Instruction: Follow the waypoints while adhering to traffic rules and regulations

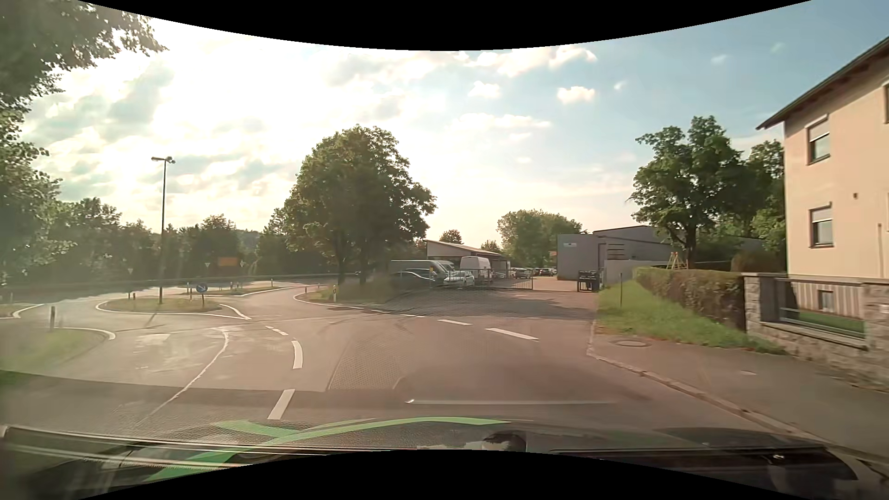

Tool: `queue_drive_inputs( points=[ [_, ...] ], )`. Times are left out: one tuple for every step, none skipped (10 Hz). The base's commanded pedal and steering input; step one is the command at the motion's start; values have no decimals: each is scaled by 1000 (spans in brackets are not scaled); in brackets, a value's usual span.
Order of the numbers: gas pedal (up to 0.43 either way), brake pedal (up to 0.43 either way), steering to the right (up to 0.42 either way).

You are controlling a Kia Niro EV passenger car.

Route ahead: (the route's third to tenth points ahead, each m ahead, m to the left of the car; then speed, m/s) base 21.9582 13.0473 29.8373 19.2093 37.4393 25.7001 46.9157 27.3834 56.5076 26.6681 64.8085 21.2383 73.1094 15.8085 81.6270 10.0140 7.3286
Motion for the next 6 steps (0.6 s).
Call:
queue_drive_inputs(
  points=[
    [0, 122, -157],
    [0, 146, -162],
    [0, 73, -164],
    [0, 0, -165],
    [0, 0, -165],
    [0, 0, -164]
  ],
)
